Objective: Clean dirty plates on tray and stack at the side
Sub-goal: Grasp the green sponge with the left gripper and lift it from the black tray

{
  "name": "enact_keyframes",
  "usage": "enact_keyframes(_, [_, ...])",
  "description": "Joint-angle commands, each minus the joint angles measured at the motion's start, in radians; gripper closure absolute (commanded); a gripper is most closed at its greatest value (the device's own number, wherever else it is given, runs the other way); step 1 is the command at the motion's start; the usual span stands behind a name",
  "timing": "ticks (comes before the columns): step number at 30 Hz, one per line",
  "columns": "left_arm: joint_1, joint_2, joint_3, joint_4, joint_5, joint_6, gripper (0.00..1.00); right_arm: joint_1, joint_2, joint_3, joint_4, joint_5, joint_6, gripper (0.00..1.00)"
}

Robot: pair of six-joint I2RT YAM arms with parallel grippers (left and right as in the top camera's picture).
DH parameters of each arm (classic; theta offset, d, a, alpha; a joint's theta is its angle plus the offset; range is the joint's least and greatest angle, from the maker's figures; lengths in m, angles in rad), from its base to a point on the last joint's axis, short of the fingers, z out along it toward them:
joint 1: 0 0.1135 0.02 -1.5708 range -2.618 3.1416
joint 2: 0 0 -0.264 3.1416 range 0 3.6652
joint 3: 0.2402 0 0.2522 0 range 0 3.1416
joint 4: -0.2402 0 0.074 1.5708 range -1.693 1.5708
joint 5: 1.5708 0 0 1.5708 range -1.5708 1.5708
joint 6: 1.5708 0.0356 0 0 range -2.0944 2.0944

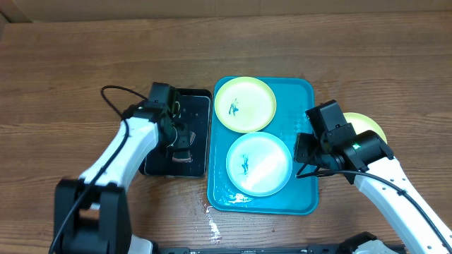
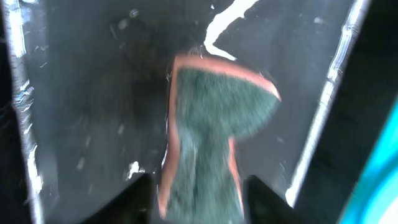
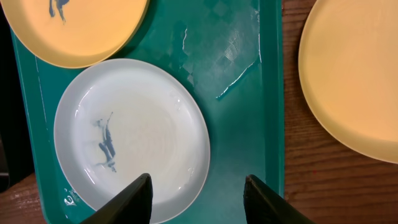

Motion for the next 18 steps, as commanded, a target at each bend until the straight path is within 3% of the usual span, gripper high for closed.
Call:
enact_keyframes(1, [-0.003,0.088,0.005,0.046,0.031,0.013,0.73,0.002,-0.005,0.013,0.003,0.011,-0.009,0.51])
enact_keyframes(6, [-0.003,0.126,0.005,0.079,0.048,0.019,0.96,0.002,-0.005,0.013,0.003,0.010,-0.009,0.51])
enact_keyframes(13, [-0.003,0.127,0.013,0.068,0.040,0.025,0.96,0.002,-0.005,0.013,0.003,0.011,-0.009,0.51])
enact_keyframes(18, [0.001,0.121,0.139,-0.089,0.007,0.041,0.96,0.001,-0.005,0.013,-0.002,0.036,-0.006,0.51])
